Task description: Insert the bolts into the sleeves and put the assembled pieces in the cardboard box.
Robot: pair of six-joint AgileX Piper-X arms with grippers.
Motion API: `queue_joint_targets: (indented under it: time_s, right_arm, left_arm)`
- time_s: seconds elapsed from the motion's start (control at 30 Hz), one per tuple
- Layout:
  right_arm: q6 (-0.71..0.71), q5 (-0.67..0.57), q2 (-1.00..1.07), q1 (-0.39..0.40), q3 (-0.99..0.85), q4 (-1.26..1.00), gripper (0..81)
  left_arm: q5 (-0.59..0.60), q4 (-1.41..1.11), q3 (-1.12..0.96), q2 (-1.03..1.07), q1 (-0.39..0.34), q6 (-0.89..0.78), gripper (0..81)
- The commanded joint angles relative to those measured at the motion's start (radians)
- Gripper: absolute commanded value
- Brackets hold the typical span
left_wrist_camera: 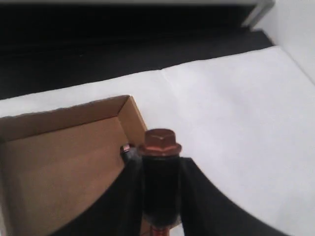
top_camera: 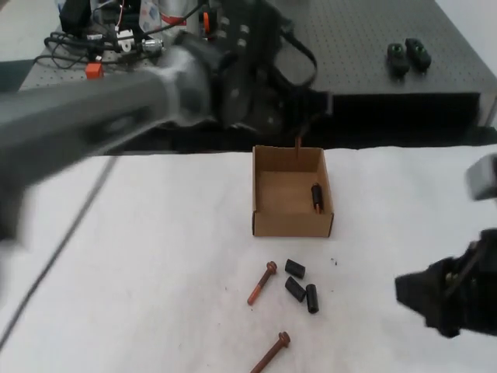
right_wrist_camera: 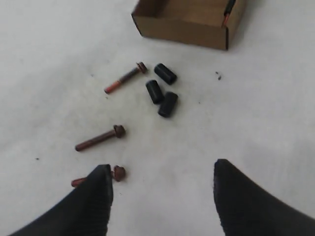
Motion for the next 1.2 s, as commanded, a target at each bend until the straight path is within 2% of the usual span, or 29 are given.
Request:
queue_joint_targets:
  time_s: [0.0,0.17,0.5,0.57,0.73,0.9,0.97,1.17]
  right_arm:
    - [-0.017,0.034,0.135,0.012,-0.015,0.011,44.0]
    - [-0.017,0.063,0.423,0.060,-0.108,-0.056,40.7]
    - [-0.001,0.098,0.802,0.128,-0.348,-0.101,40.7]
    - [-0.001,0.100,0.849,0.128,-0.375,-0.101,40.7]
    - [-0.001,0.100,0.939,0.128,-0.406,-0.125,40.7]
    - [-0.001,0.116,0.998,0.128,-0.408,-0.156,40.5]
    - [-0.001,0.116,1.009,0.128,-0.408,-0.169,37.2]
    - [-0.016,0.116,1.014,0.128,-0.406,-0.170,20.0]
  left_arm:
    - [0.017,0.135,-0.223,0.156,0.000,0.020,0.6]
    - [0.019,0.211,-0.368,0.303,0.005,0.013,0.6]
    - [0.058,0.185,-0.381,0.371,0.032,-0.103,0.1]
    - [0.058,0.176,-0.381,0.370,0.032,-0.103,3.9]
    - [0.058,0.163,-0.381,0.370,0.032,-0.117,20.7]
    - [0.070,0.163,-0.381,0.370,0.032,-0.128,21.3]
    - [0.081,0.163,-0.381,0.370,0.032,-0.138,21.3]
    - [0.121,0.234,-0.381,0.319,0.032,-0.119,21.3]
